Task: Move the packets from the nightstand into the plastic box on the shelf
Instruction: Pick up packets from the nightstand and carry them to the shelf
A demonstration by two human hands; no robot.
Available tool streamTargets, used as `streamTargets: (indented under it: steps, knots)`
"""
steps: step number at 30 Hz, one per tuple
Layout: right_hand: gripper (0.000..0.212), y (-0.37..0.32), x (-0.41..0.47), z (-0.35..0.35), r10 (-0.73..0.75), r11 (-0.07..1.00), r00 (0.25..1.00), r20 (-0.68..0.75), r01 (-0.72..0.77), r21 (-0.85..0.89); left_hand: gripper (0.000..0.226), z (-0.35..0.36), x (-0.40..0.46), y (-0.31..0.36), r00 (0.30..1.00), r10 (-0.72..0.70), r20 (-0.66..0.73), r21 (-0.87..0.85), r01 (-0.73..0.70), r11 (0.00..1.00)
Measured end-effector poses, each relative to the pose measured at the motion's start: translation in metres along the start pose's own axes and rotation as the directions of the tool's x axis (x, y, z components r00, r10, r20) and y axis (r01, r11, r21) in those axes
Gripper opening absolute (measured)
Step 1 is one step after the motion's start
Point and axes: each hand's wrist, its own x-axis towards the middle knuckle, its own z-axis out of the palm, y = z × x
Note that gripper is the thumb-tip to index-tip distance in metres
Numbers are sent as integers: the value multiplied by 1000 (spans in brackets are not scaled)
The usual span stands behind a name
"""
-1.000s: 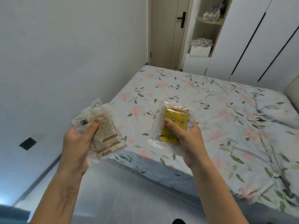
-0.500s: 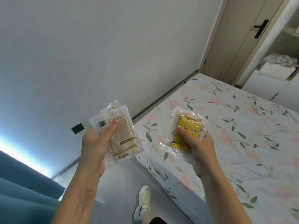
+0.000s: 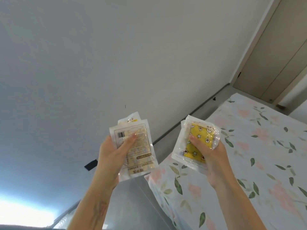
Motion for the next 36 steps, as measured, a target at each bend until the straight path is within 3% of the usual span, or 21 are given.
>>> streamTargets:
  steps: [2,6,10,15,22,29,36]
  knots:
    - [59,-3,29,23,7,1000,1000,9,-6,-17,13,-5,37,7,1000,-10,-1,-10,10,1000]
    - [34,-2,90,62,-3,1000,1000,-3,3,3,13,-3,111,18,999,-30,40,-32,31,999]
    - [43,-2,148,95,-8,998,996,-93,14,61,13,9,182,27,986,-56,155,-16,59,998]
    - [20,-6,207,112,1,994,979,-203,21,109,15,31,258,38,964,-75,255,26,71,997]
    - [19,-12,264,101,30,989,942,-335,21,149,13,86,333,36,904,-148,402,54,138,989]
    - [23,-20,351,79,36,982,905,-424,48,184,15,155,413,29,849,-126,513,82,98,992]
    - [31,-51,472,9,27,980,851,-525,82,184,18,300,512,31,798,-125,590,110,74,991]
